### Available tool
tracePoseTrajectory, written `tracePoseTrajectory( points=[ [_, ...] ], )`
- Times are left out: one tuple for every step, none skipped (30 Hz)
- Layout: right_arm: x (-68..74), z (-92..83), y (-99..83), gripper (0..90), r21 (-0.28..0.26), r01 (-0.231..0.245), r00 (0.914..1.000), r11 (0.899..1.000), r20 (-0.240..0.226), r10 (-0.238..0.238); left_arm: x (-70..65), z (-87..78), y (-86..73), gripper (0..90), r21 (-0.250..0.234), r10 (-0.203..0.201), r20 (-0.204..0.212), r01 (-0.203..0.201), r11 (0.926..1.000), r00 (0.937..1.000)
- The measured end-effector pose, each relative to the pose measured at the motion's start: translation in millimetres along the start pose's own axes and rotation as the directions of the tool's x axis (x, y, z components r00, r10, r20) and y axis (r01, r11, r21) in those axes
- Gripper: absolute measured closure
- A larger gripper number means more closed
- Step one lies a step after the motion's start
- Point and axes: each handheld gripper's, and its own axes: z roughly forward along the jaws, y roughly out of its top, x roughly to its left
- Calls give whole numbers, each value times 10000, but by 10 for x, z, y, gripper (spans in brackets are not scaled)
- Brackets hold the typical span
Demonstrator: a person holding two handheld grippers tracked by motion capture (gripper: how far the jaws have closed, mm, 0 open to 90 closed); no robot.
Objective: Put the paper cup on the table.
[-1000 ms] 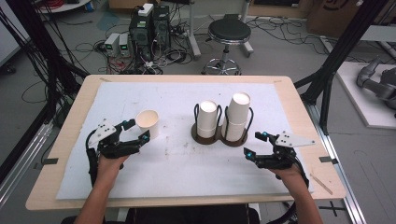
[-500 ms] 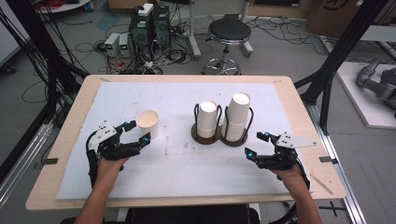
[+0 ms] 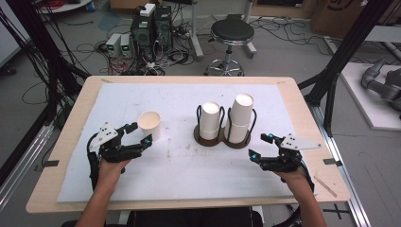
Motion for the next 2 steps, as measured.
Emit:
tracePoseTrajectory(
  points=[
    [-2, 2, 0, 199, 3, 6, 10000, 10000, 3, -6, 1, -2, -1, 200, 6, -3, -15, 3, 10000, 10000],
    [-3, 3, 1, 199, 12, -20, 10000, 10000, -7, 20, 3, -6, -5, 200, 0, -27, -31, 27, 10000, 10000]
  ],
)
